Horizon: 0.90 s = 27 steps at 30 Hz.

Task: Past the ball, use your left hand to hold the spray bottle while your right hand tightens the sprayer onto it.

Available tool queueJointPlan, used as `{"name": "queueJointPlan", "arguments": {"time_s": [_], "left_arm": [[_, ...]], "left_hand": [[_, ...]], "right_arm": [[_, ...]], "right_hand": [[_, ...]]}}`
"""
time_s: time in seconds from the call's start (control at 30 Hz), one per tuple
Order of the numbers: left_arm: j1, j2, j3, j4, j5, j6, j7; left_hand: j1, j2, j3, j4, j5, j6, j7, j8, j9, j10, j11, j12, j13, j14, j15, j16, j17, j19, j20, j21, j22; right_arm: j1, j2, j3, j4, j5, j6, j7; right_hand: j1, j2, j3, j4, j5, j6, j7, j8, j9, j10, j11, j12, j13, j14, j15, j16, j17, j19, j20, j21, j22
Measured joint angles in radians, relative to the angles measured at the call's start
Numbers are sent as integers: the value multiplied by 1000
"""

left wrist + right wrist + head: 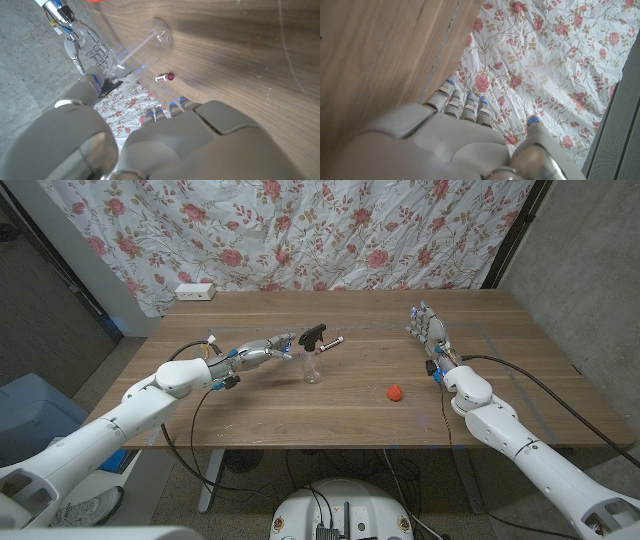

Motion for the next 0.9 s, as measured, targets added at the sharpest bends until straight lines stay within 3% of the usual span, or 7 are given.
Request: {"name": "queueJointPlan", "arguments": {"time_s": [0.43,0.9], "left_arm": [[-23,-51,41,41,59,-44,29],[0,-100,58,47,82,-58,103]], "left_hand": [[25,-16,-4,4,0,24,5,8,0,-4,-4,9,0,-1,-1,5,0,1,-1,0,-3],[52,-32,-13,4,8,63,16,24,0,41,-13,15,-3,5,-7,9,0,46,-1,8,-3]], "right_arm": [[-6,2,0,-3,-3,2,-8],[-9,0,3,0,1,6,1]], "right_hand": [[-7,7,0,0,0,0,0,0,0,-4,4,0,0,0,0,0,0,-6,6,0,0],[-11,11,-3,-3,0,-5,-6,0,0,-4,4,0,0,-6,5,1,-5,-5,5,0,0]]}}
